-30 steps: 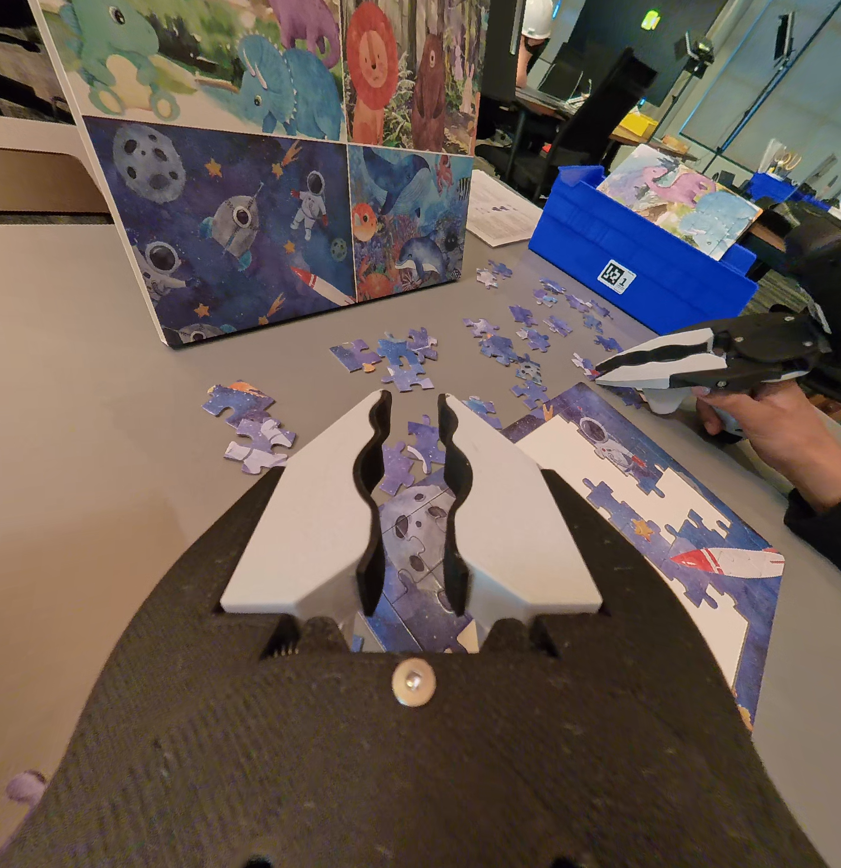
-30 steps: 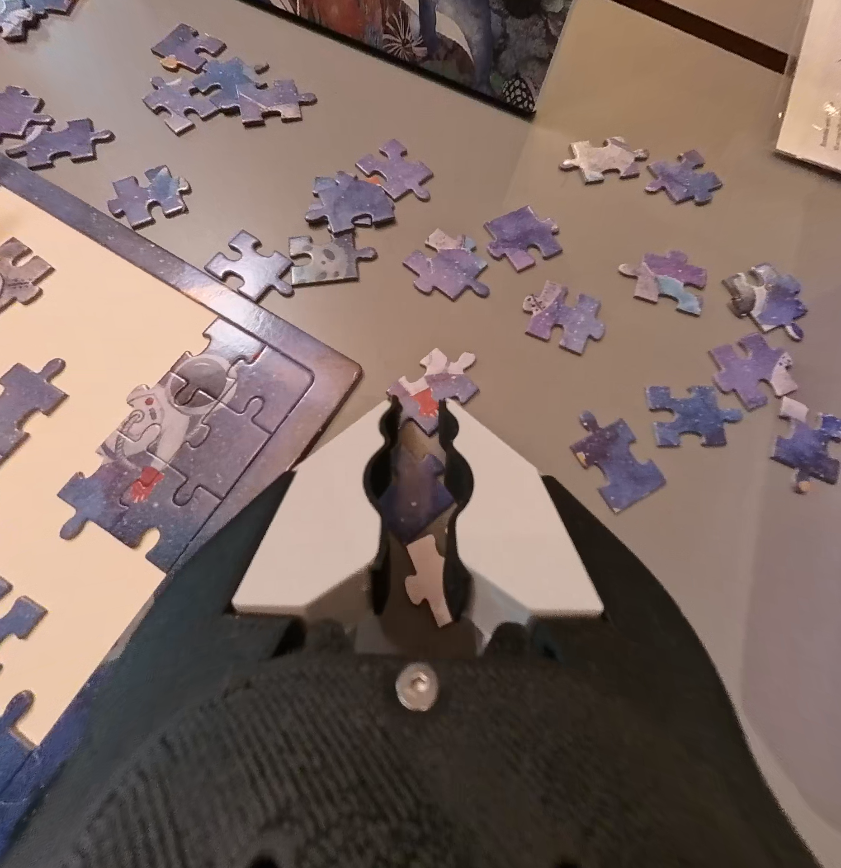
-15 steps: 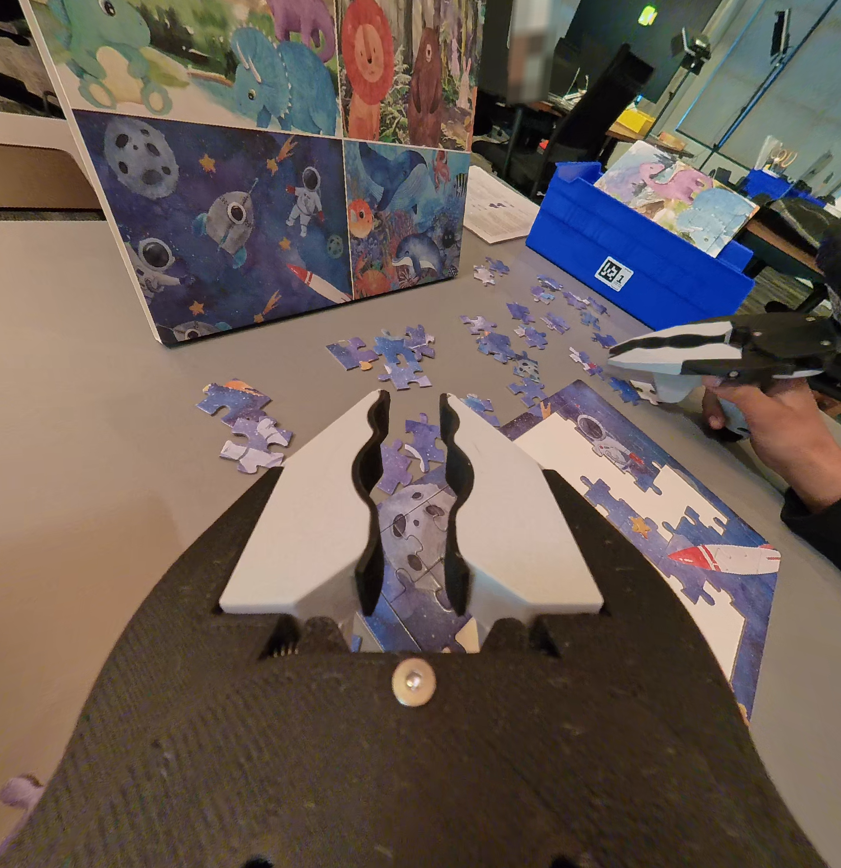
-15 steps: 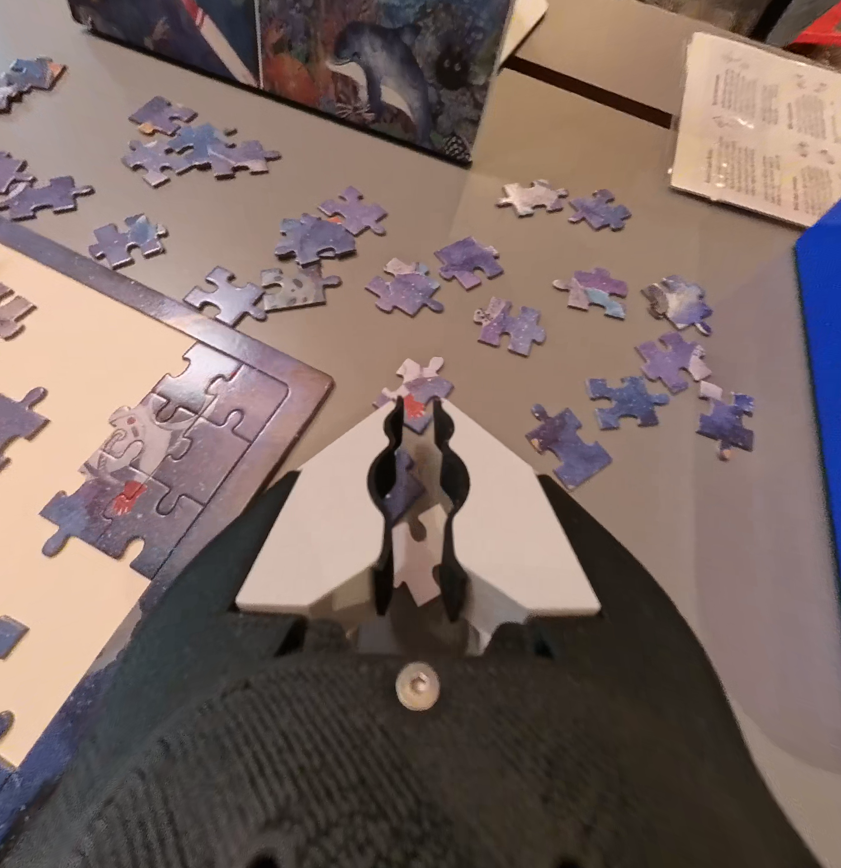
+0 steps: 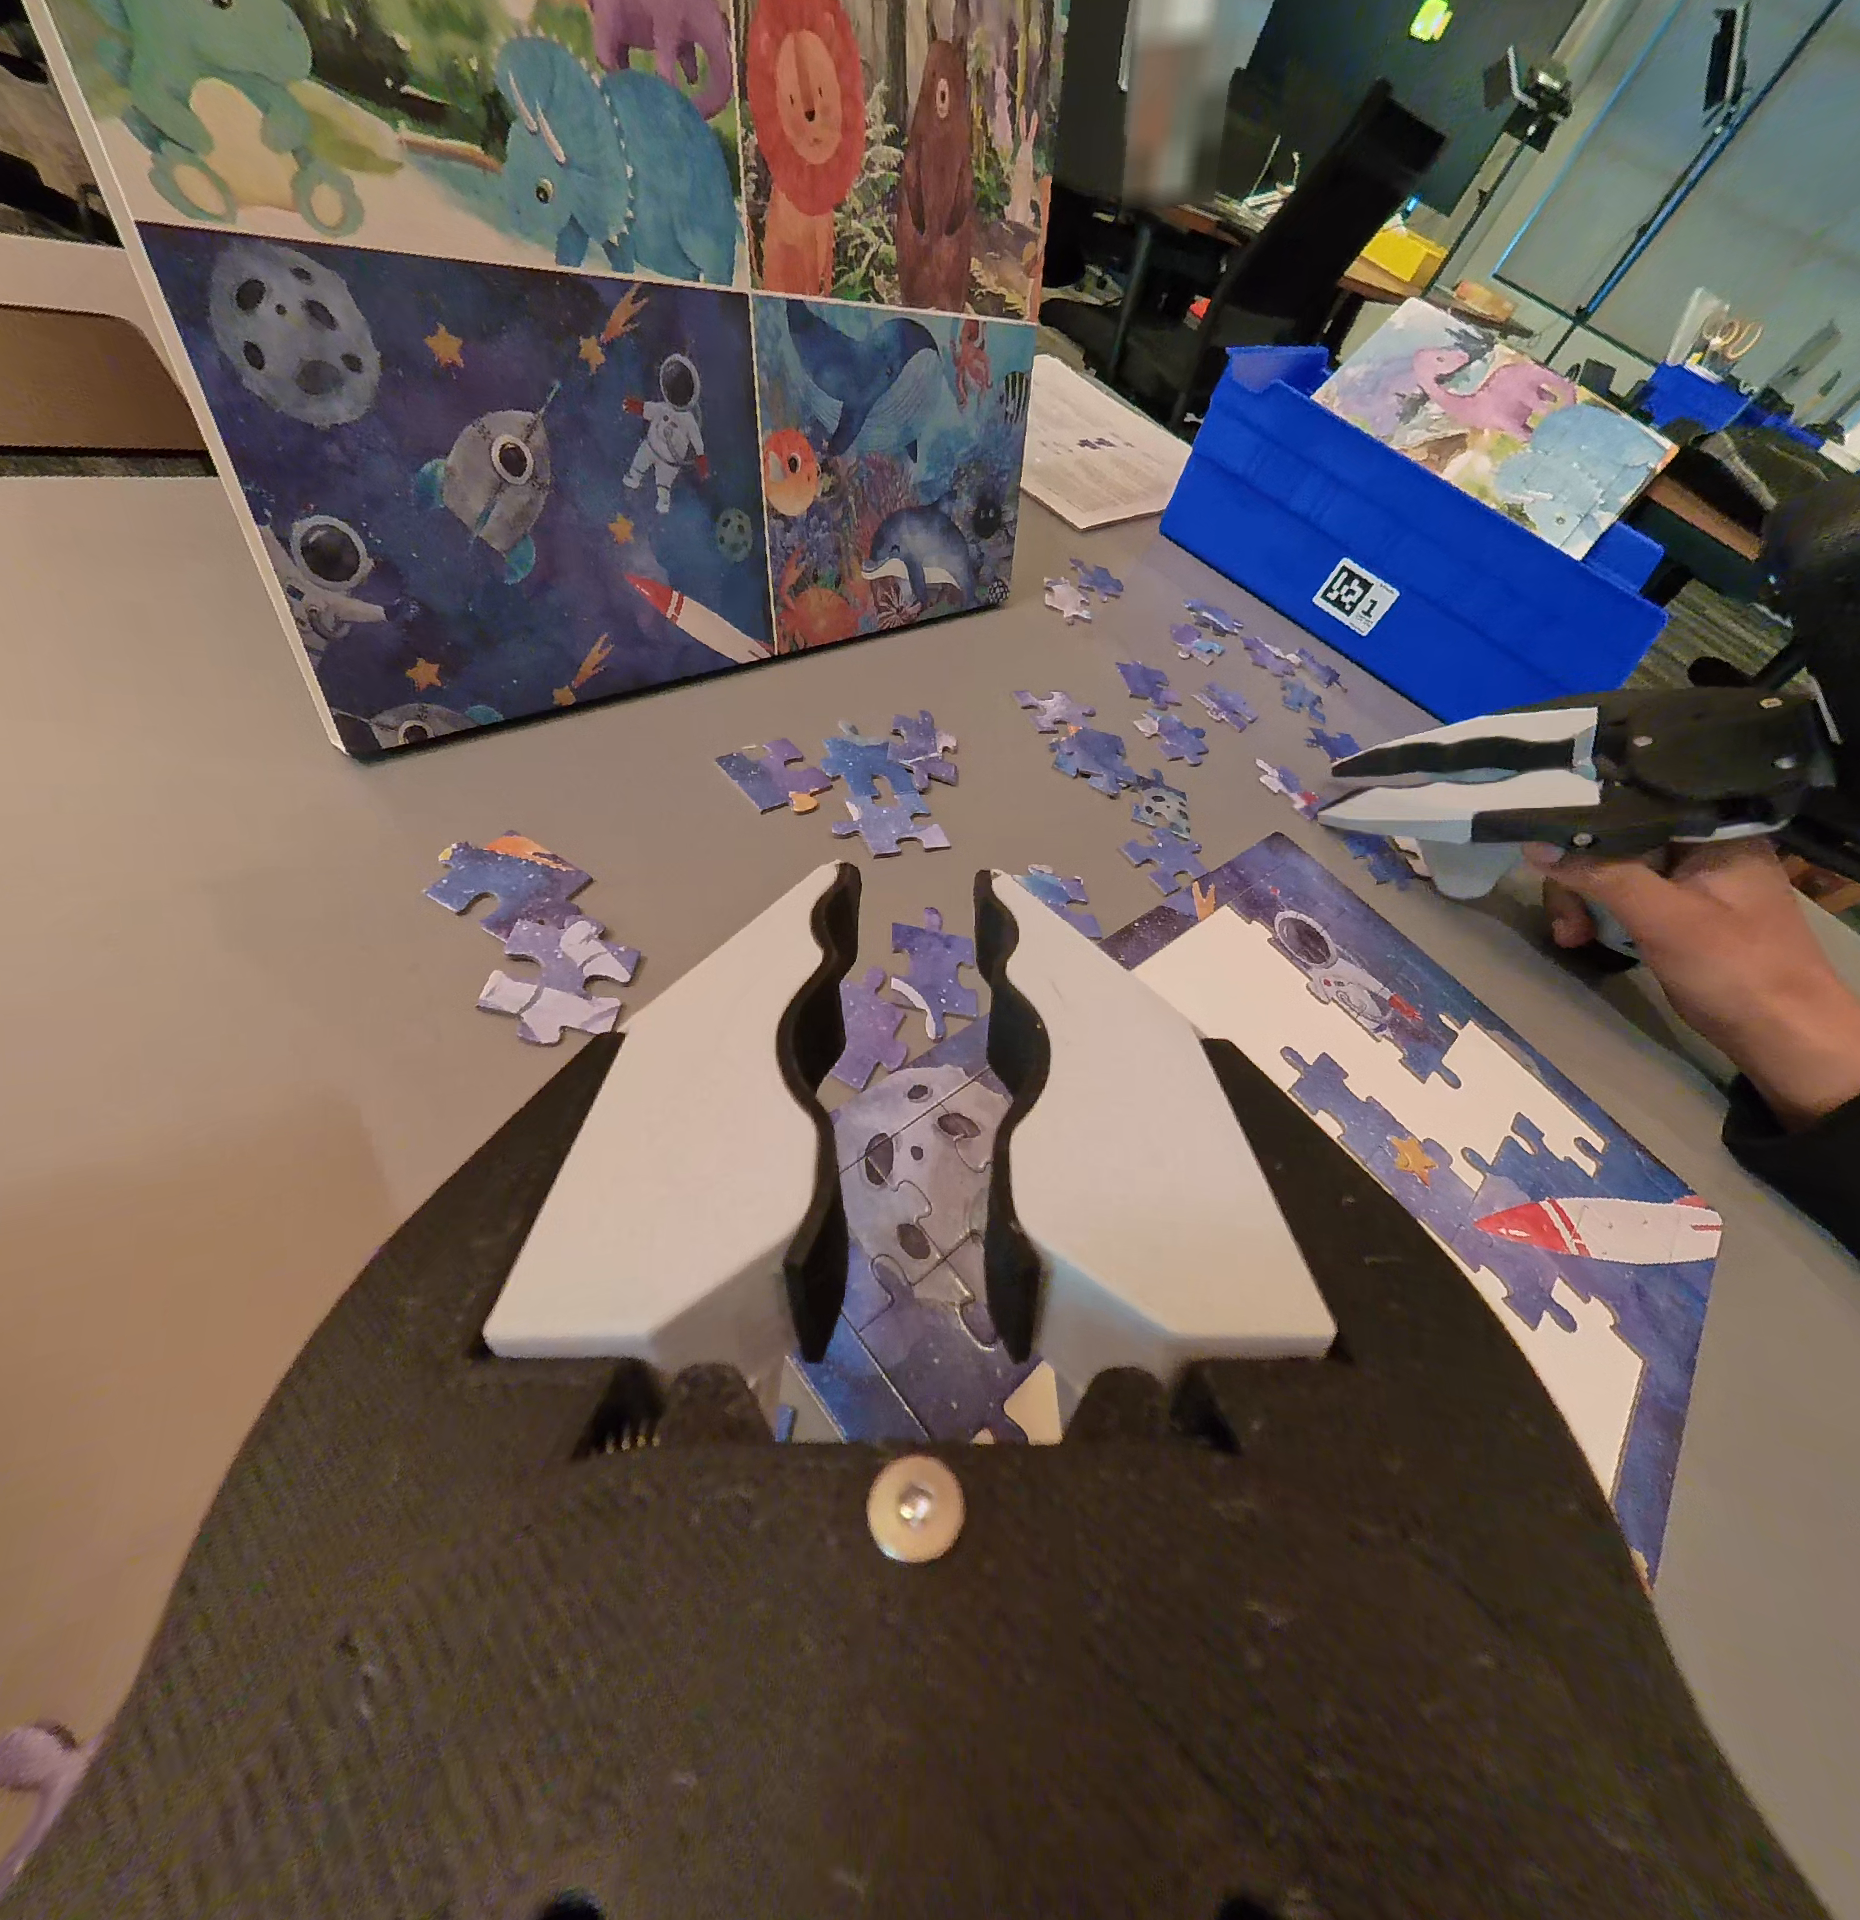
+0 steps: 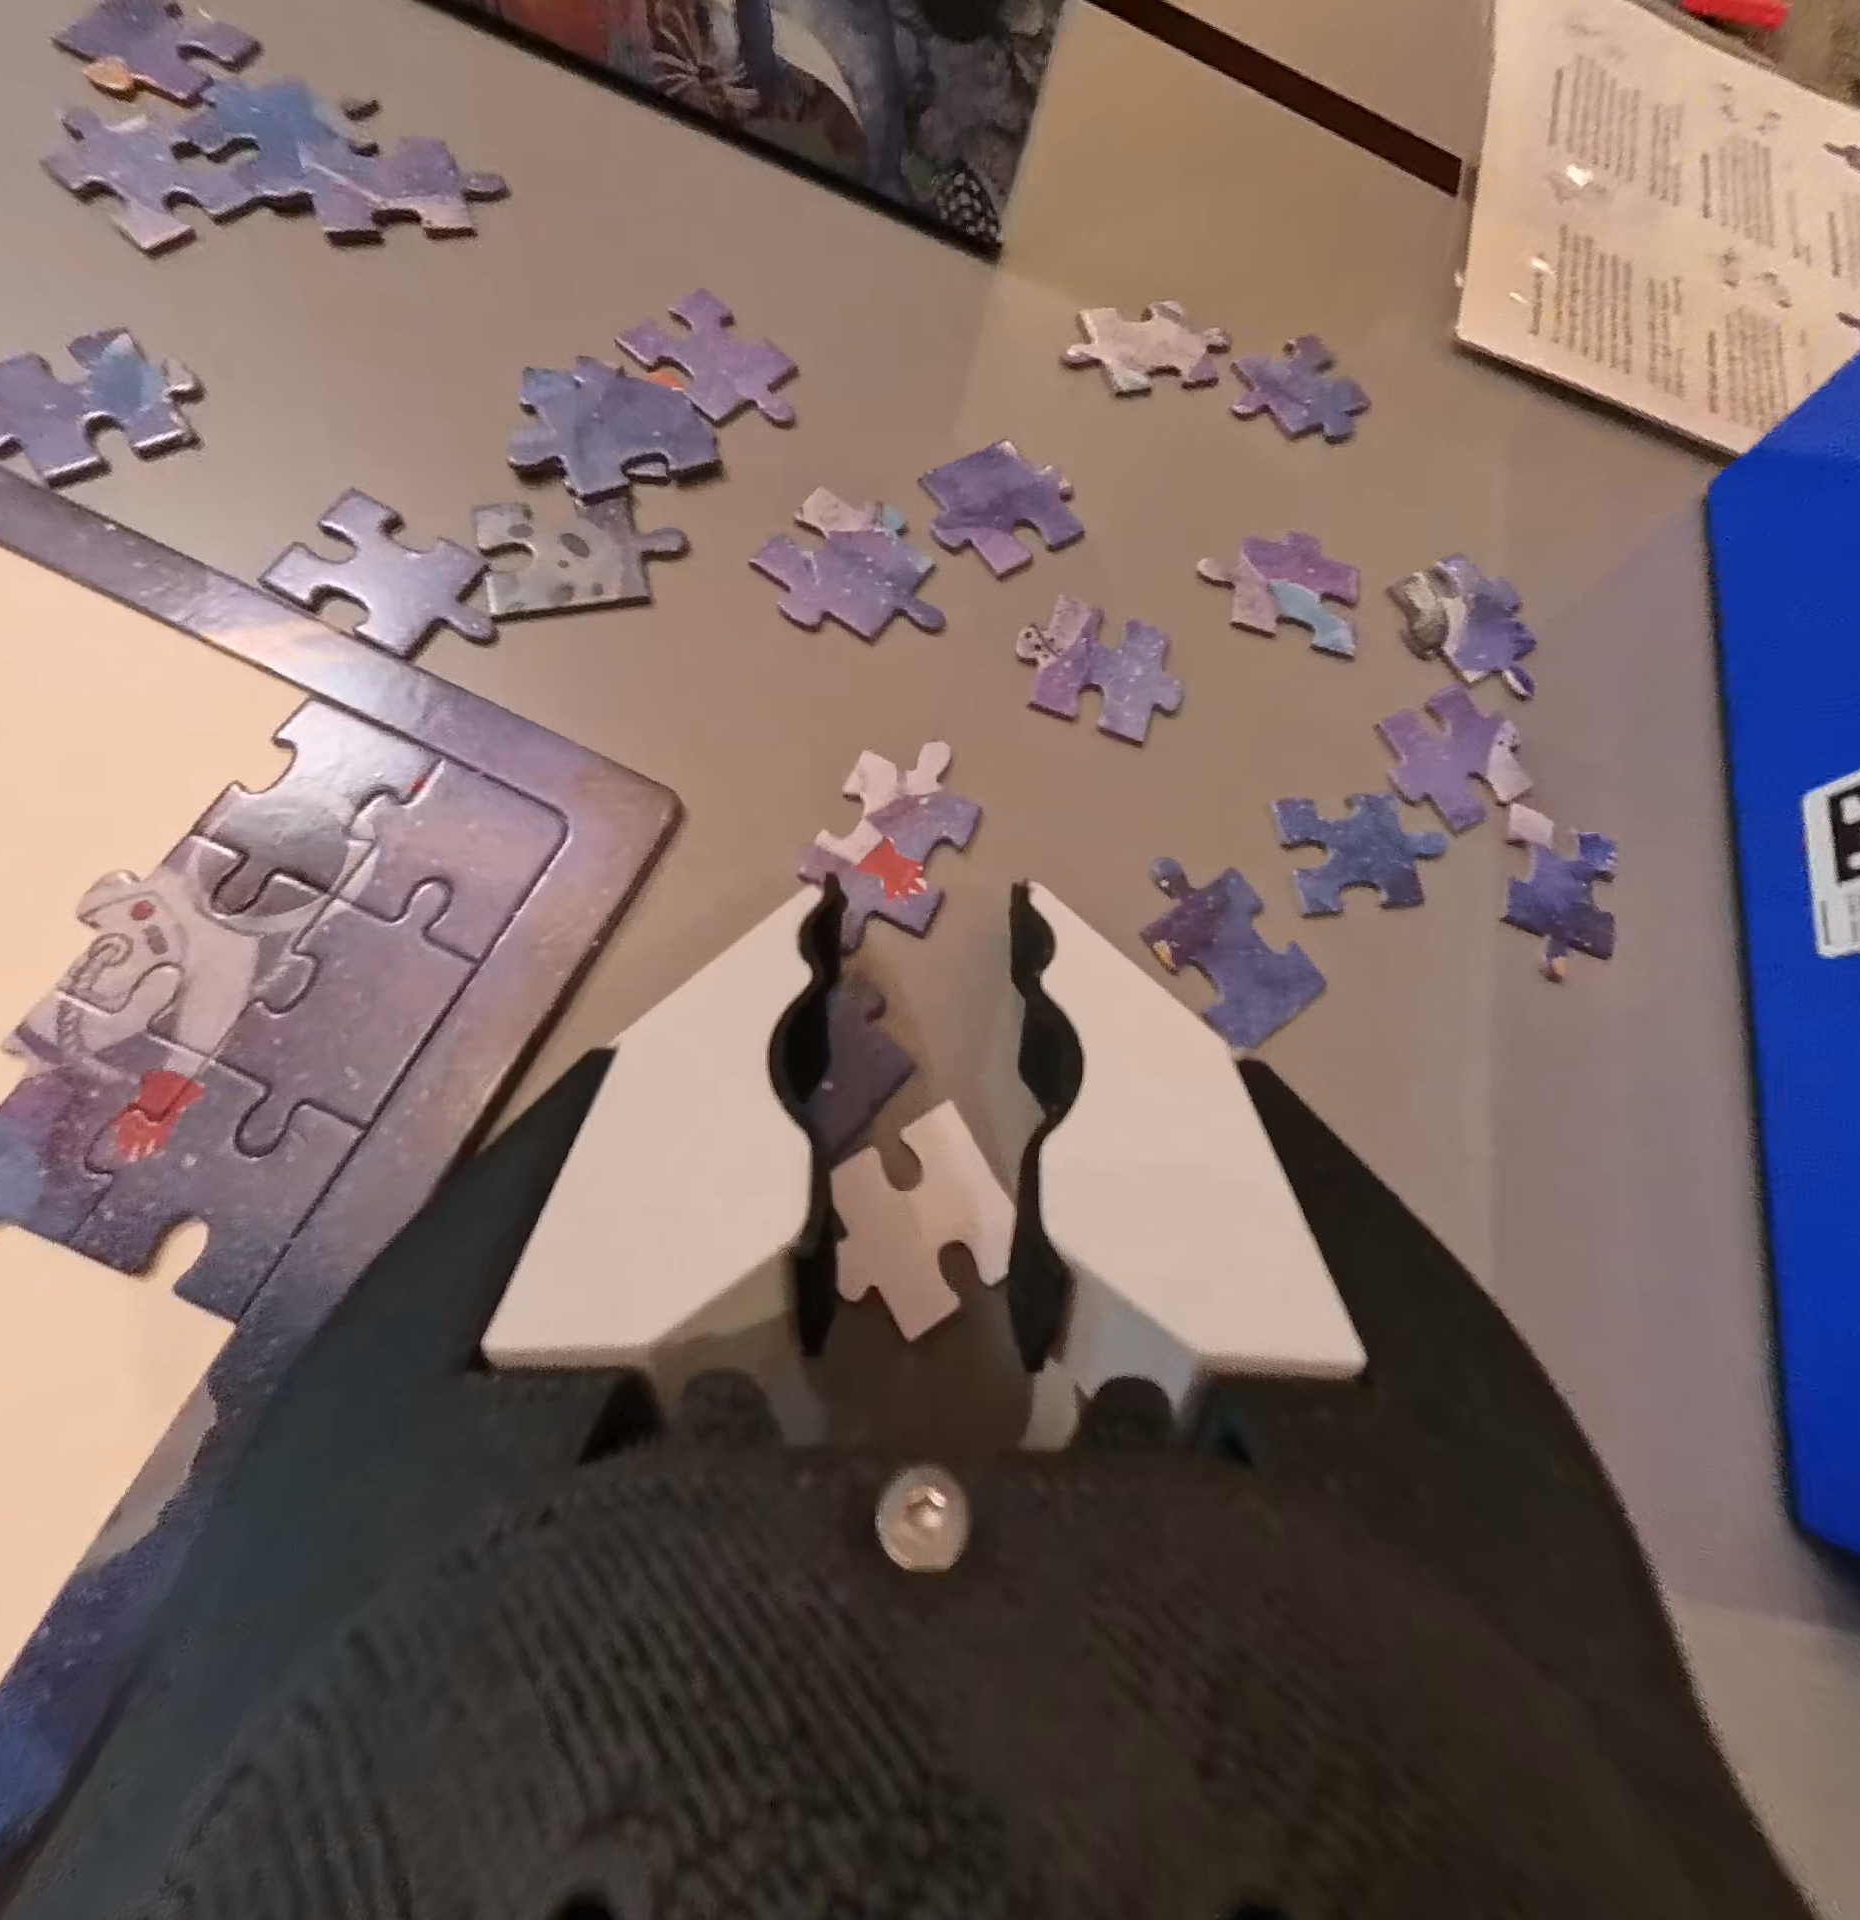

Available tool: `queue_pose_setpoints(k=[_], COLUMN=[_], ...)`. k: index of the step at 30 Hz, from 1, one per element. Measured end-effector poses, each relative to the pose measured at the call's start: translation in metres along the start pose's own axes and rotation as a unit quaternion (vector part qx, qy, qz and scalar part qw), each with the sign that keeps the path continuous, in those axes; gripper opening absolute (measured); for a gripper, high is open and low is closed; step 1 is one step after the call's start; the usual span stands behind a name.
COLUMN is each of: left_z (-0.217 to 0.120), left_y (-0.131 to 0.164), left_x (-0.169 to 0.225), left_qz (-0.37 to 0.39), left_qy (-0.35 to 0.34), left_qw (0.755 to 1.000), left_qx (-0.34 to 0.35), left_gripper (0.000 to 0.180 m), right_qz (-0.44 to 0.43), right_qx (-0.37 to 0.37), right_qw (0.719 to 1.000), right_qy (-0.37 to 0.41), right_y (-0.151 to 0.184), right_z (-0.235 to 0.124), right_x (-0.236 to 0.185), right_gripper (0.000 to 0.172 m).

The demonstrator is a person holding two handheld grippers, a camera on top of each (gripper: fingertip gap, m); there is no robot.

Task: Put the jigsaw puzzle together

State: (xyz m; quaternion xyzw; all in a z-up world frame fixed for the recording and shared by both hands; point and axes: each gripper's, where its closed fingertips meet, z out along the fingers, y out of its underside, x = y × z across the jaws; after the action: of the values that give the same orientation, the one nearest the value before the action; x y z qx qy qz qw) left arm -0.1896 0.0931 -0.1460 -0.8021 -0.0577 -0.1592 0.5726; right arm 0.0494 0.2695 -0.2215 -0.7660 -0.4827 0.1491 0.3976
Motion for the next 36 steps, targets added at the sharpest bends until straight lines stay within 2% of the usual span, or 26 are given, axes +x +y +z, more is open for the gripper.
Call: queue_pose_setpoints(k=[7,18,22,24,36], left_z=[0.0,0.001,0.002,0.002,0.003], left_y=[0.0,0.001,0.002,0.002,0.003], left_x=[0.001,0.002,0.002,0.002,0.003], left_qz=[0.0,0.0,0.001,0.001,0.004], left_qy=[0.002,0.003,0.003,0.003,0.003], left_qw=[1.0,1.0,1.0,1.0,1.0], left_qx=[-0.001,-0.003,-0.006,-0.006,-0.009], left_gripper=[0.021,0.021,0.021,0.021,0.021], right_qz=[0.046,0.027,0.08,0.095,0.077], right_qx=[0.016,-0.004,-0.01,-0.009,0.012], right_qw=[0.999,1.0,0.996,0.995,0.996], right_qy=[0.018,-0.011,-0.038,-0.035,-0.043], right_y=[0.0,-0.001,0.001,0.001,-0.004], right_z=[-0.007,0.003,0.004,0.004,-0.001], right_x=[0.017,0.001,0.002,0.006,0.001], right_gripper=[0.027,0.04,0.037,0.028,0.024])
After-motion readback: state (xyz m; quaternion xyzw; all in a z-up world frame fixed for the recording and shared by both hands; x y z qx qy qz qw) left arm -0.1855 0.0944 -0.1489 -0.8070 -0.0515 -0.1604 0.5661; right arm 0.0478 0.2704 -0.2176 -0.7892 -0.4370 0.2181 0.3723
